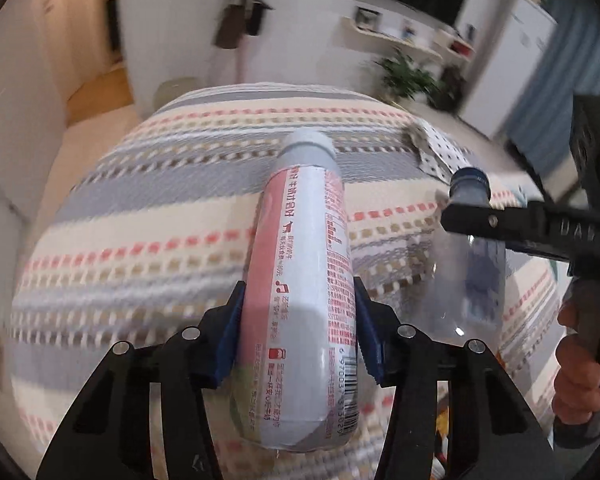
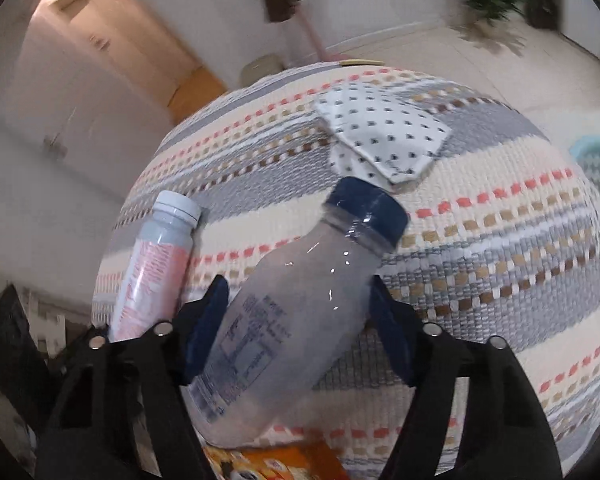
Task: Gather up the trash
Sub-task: 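Grasp the pink-labelled white bottle with the left tool while the right tool grasps the clear blue-capped bottle, then carry both bottles over the basket while both tools open to drop them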
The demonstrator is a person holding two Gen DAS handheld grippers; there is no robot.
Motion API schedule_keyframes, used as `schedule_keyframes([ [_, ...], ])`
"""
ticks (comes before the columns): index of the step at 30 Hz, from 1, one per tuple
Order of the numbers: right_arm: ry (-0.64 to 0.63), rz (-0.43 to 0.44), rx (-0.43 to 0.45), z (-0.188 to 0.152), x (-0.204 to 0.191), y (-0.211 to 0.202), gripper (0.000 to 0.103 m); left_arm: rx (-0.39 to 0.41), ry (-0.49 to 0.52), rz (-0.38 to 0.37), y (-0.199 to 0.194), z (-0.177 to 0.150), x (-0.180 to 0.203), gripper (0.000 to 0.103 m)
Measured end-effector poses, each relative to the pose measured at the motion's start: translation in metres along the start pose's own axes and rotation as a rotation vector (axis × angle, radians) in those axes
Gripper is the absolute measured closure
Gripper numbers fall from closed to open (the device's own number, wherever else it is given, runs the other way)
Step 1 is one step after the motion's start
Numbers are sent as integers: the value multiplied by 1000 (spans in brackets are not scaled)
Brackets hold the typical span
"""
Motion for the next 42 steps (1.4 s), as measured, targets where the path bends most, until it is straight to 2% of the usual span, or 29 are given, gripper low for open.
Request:
schedule_keyframes([
  [3,-121,11,-17,-1,-8,-5,39,12,-70,-4,-17,-10,-4,55],
  [4,-197,6,-17,0,-15,-8,39,17,-83,-2,-22,-14,-4,55],
  [8,-446,-71,33,-8,-50,-8,39,10,-63,45,-26,-22,6,55],
  [10,-499,-98,43,-12,-59,-1,39,-6,-44,65,-22,-27,11,55],
  [12,-486,-84,36,-13,-60,5,39,-13,-30,76,-19,-28,15,55],
  [16,-297,-57,13,-10,-40,7,29,0,50,134,-12,-21,23,50],
  [17,-265,-53,12,-11,-35,4,29,1,54,143,-9,-17,24,47],
  [22,-134,-19,-38,-19,-16,0,28,-15,47,140,6,3,25,46],
  [25,-142,-42,-34,-30,-18,-7,28,-36,51,149,14,6,28,47],
  [26,-153,-51,-31,-32,-20,-8,28,-41,52,152,17,7,28,53],
  [28,-185,-71,-25,-41,-24,-11,29,-41,57,164,18,6,28,57],
  [29,-204,-82,-18,-43,-26,-13,31,-40,57,167,17,5,29,57],
  [30,-221,-94,-8,-46,-26,-14,39,-37,56,169,17,5,30,57],
  [32,-238,-89,3,-47,-26,-18,43,-28,45,169,12,1,30,57],
  [36,-240,-31,54,-45,-23,-36,49,32,-17,93,-8,1,32,57],
  [42,-229,20,149,-28,-14,-75,50,154,-33,-1,-50,18,57,57],
])
Point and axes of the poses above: each gripper's, at about its wrist camera, not at the fingertips, and y roughly the way its jaws point, x to its right, z to its top, the point moved 1 cm from there along y, roughly the way its jaws point, and after that the axes turned 10 degrees about x, right-handed, at the moved point
